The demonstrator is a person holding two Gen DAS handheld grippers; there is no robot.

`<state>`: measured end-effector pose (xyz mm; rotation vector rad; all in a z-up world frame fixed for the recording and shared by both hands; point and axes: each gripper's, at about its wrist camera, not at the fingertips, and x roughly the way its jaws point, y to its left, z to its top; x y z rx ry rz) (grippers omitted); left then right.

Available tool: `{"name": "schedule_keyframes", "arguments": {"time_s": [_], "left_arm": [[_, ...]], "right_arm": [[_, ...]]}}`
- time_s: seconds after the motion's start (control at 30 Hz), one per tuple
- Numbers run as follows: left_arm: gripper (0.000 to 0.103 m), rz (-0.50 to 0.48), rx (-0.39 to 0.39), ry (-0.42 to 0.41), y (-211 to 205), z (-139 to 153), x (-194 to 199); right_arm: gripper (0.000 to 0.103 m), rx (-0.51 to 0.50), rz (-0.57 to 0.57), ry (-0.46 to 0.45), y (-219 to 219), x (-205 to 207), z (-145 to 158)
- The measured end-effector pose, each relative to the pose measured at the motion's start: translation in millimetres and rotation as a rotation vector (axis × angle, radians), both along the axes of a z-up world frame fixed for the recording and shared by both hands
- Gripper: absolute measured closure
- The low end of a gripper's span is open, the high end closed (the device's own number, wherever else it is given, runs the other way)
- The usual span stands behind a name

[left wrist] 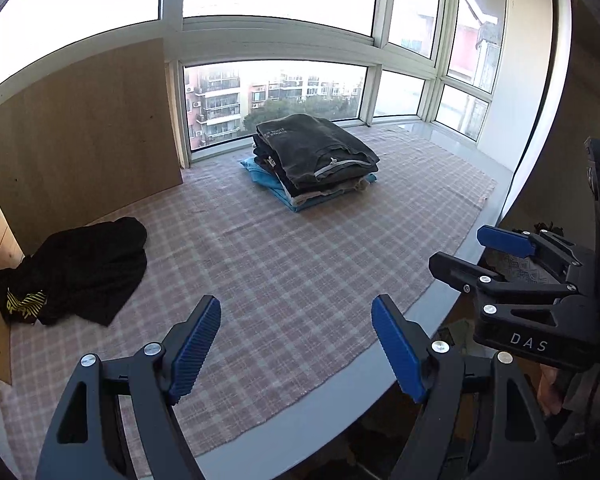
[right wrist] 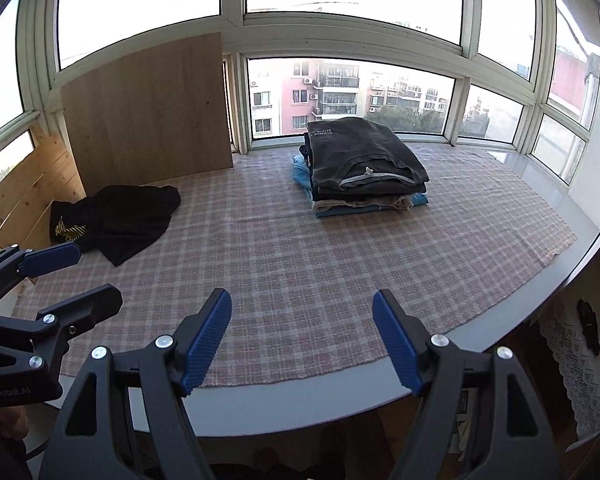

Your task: Fold clothes

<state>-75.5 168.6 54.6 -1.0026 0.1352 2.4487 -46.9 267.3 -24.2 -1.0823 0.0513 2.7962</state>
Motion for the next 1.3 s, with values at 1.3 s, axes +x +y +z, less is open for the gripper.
{"name": "schedule_keyframes", "arguments": {"time_s": [1.3], "left_arm": [[0.026,-0.06,-0.001,0.008,21.0,8.0,-0.1]], "right_arm": [[0.016,0.02,-0.049,-0.028,13.7,3.0,-6.7]]}}
